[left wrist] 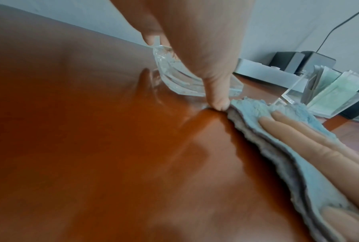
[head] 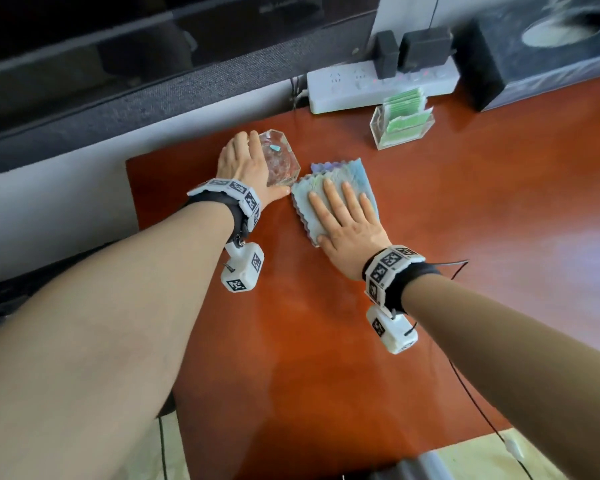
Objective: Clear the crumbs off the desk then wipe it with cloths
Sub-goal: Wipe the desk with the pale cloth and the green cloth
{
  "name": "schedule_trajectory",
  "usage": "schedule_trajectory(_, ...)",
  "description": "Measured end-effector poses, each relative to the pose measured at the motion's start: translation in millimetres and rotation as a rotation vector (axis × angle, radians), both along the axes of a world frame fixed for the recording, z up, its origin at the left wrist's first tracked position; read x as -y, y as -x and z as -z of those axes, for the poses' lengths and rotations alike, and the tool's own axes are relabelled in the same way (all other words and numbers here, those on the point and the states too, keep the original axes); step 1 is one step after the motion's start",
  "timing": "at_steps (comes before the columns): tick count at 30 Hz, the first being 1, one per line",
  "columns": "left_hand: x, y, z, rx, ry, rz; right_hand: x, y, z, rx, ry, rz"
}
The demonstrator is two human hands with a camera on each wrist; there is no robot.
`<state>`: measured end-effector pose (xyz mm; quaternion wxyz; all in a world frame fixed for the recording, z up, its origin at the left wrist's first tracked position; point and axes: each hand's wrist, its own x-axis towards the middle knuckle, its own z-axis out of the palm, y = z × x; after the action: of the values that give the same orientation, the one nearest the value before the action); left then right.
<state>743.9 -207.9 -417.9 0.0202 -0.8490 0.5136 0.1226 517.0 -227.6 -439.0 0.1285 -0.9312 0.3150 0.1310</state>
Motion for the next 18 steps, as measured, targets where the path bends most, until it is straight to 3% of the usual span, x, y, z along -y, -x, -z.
schedule_trajectory(9,36.7,9.0,-0.6,0.01,-0.004,0.02,9.2,48.9,-1.5,-0.026,-0.055,0.109)
schedule_trajectory(14,32.4,34.8,-12.4,0.045,0.101,0.111,44.3,87.9,-4.2,-0.04,-0.125,0.446)
schedule_trajectory(18,55.2,75.8,-23.9,-0.109,0.173,0.189,69.9,95.0,-9.4,-0.042,-0.154,0.75)
